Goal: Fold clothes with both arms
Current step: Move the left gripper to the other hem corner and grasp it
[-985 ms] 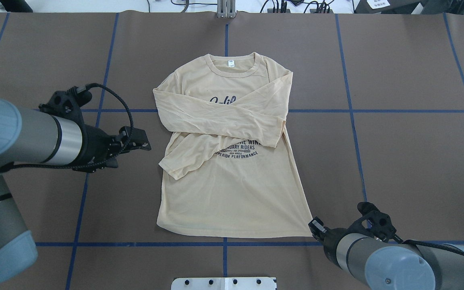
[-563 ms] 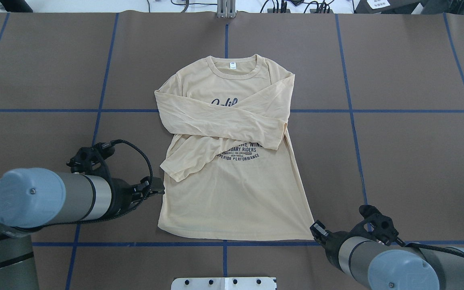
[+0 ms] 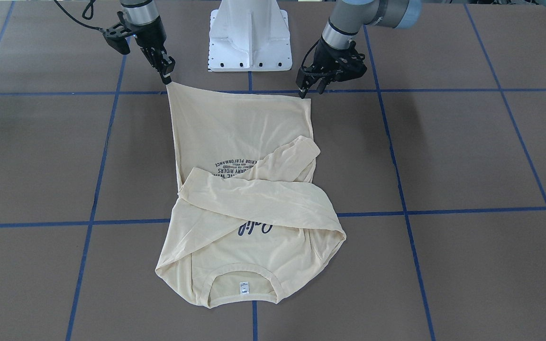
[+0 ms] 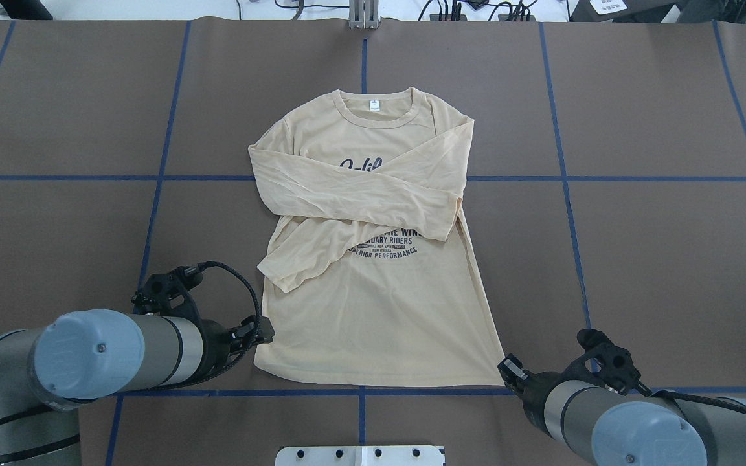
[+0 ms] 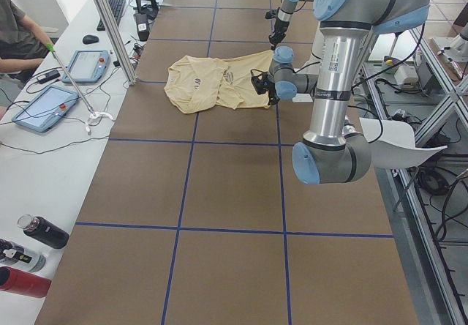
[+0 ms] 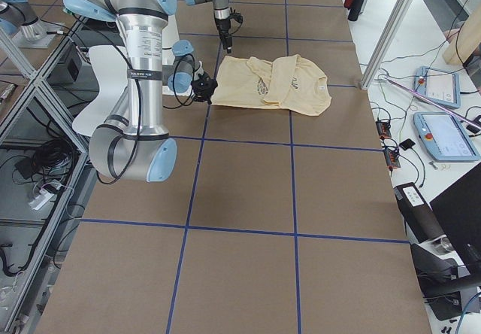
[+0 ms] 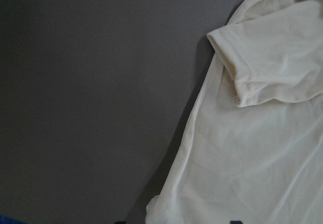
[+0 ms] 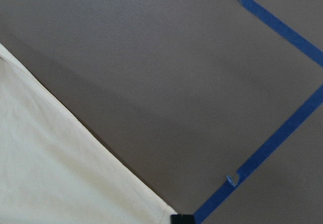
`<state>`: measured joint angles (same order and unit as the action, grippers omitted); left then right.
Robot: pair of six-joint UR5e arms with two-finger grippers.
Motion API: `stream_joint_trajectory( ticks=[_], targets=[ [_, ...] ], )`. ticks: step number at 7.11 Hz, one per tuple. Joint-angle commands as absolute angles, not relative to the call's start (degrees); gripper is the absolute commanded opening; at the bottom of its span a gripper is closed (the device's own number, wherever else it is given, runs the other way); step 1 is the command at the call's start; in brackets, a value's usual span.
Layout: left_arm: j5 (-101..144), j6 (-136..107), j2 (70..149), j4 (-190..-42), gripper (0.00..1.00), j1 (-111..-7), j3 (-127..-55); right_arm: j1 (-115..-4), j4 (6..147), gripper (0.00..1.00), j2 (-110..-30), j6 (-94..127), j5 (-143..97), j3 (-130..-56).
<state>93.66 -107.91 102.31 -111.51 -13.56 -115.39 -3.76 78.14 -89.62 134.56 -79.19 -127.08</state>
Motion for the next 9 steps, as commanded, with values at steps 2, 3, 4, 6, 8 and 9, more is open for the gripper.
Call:
stream_joint_trajectory(
  ticks=[2, 3, 4, 6, 8, 9],
  targets=[
    [93.60, -108.01, 104.41, -112.49, 0.63, -12.75, -111.28, -3.87, 78.13, 0.00, -89.74, 134.56, -79.19, -127.09],
    [93.60, -108.02, 104.24, -113.11, 0.62, -12.66, -111.18, -3.78, 78.13, 0.00, -89.65, 134.56, -79.19, -127.09],
    [93.60, -107.93, 104.24, -113.20, 0.58, -12.48, -110.75, -3.78, 78.13, 0.00, -89.47, 134.56, -79.19, -127.09],
    [93.78, -107.67, 104.15, -113.12, 0.09, -12.48, -110.48, -3.87, 78.13, 0.00, -89.56, 134.56, -79.10, -127.09],
    [94.39, -107.32, 103.71, -113.03, 0.00, -12.66, -112.05, -3.87, 78.13, 0.00, -89.73, 134.56, -79.10, -127.09],
    [94.39, -107.14, 103.28, -112.59, 0.00, -13.00, -113.97, -3.95, 78.13, 0.00, -89.74, 134.56, -79.10, -127.18]
  ],
)
